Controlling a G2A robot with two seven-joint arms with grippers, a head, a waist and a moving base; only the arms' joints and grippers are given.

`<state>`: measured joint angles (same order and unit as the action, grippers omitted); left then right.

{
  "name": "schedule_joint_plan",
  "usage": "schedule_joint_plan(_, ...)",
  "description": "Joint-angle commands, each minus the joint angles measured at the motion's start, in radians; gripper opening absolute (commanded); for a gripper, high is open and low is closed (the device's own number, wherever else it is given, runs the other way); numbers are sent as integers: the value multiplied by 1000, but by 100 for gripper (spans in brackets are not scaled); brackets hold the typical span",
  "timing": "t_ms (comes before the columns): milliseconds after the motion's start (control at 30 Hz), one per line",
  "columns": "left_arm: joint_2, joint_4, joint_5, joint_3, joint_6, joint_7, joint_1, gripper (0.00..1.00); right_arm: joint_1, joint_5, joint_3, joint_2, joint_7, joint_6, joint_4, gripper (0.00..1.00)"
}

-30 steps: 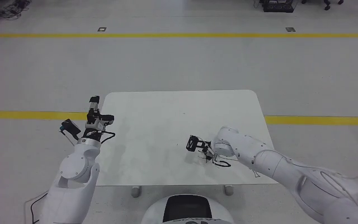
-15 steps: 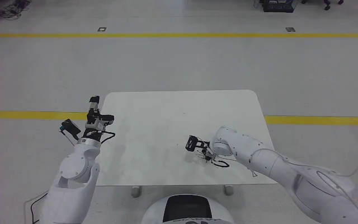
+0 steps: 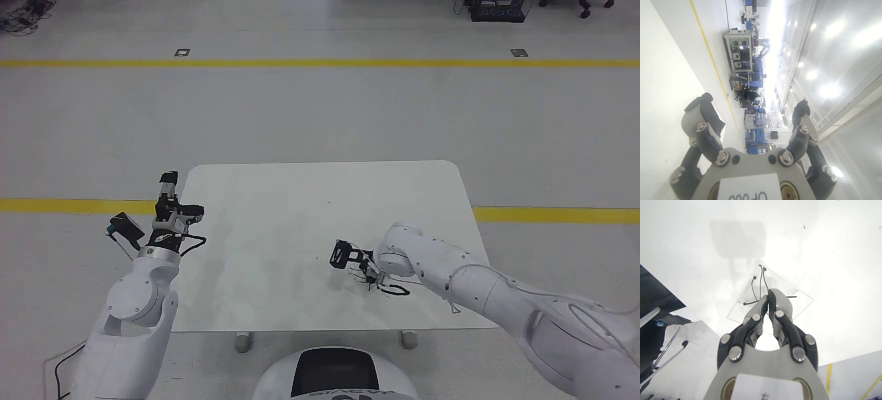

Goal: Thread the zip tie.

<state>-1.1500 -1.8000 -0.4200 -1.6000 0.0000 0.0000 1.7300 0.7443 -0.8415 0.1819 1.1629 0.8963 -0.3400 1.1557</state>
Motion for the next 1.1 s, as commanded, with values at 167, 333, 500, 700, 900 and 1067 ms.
schedule_joint_plan(167, 0, 0, 0, 0, 0, 0, 0, 100, 17, 4, 41, -62, -1, 0, 90, 0)
schedule_joint_plan(333, 0, 0, 0, 0, 0, 0, 0, 100, 42, 22, 87, -112, -25, 0, 159, 0)
schedule_joint_plan(500, 0, 0, 0, 0, 0, 0, 0, 100, 75, 60, 136, -170, -86, 0, 225, 0)
schedule_joint_plan(700, 0, 0, 0, 0, 0, 0, 0, 100, 123, 207, 197, -253, -228, 0, 267, 0)
schedule_joint_plan(900, 0, 0, 0, 0, 0, 0, 0, 100, 133, 404, 201, -297, -294, 0, 293, 0)
schedule_joint_plan(1067, 0, 0, 0, 0, 0, 0, 0, 100, 133, 404, 201, -297, -294, 0, 293, 0)
